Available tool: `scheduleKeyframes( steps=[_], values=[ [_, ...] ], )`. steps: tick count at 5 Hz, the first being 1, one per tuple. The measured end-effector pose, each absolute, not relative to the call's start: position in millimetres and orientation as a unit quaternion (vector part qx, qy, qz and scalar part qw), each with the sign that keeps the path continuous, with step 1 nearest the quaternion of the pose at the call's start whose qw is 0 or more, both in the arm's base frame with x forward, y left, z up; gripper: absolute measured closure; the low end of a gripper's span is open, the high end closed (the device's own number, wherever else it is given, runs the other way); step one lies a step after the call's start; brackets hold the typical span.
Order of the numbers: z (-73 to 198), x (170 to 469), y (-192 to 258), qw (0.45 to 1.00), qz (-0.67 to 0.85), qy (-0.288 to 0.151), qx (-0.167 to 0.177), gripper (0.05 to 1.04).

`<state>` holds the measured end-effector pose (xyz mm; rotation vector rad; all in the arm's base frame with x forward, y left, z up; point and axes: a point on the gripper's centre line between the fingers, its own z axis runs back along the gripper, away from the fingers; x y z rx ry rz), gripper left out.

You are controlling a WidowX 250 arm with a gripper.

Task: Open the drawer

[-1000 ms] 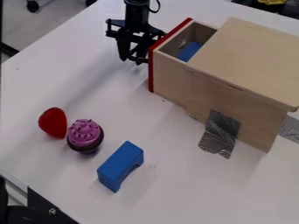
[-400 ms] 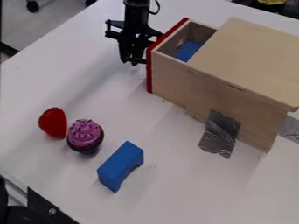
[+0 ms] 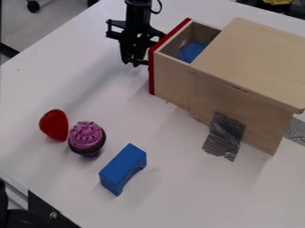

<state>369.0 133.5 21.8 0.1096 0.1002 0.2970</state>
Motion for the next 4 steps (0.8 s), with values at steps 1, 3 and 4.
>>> scheduleKeyframes(
  steps=[1,3,4],
  values=[
    [24,369,137,0.986,0.151,0.049,0.055,0.88],
    [29,365,155,0.983,0.169,0.05,0.055,0.852],
    [37,370,160,0.981,0.178,0.042,0.06,0.593]
  ],
)
